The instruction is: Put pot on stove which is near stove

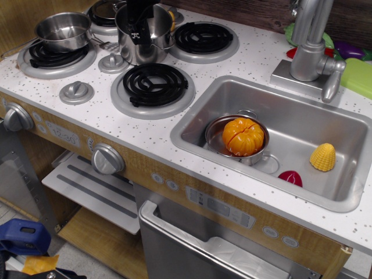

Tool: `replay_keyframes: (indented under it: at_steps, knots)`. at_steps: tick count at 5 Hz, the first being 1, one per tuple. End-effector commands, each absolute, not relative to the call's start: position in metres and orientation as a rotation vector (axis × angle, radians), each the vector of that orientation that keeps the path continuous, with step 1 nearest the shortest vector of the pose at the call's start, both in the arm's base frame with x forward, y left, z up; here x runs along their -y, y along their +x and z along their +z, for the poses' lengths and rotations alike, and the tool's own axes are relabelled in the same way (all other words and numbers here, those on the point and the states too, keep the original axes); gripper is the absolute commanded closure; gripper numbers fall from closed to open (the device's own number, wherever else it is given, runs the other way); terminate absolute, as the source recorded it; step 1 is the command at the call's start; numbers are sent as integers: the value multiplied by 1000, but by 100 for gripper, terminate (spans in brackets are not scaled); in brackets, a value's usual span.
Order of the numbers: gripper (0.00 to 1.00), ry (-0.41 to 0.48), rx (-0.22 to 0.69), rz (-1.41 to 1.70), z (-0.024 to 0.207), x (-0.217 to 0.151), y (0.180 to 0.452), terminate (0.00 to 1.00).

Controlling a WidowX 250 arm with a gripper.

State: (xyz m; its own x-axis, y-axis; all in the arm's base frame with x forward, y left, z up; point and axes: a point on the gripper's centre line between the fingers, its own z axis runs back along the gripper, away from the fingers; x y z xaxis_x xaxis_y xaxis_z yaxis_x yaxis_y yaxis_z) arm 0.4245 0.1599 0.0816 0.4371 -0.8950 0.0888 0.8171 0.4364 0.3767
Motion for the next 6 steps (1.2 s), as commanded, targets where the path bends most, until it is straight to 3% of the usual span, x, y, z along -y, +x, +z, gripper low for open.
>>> replay_keyframes:
  at_steps: [1, 5, 6]
  knots:
    - [0, 297, 294, -1084, 82, -160, 425, 0]
    - [0, 315, 310, -1142, 60, -182, 442, 0]
    - [100, 314, 306, -1142, 57, -185, 445, 0]
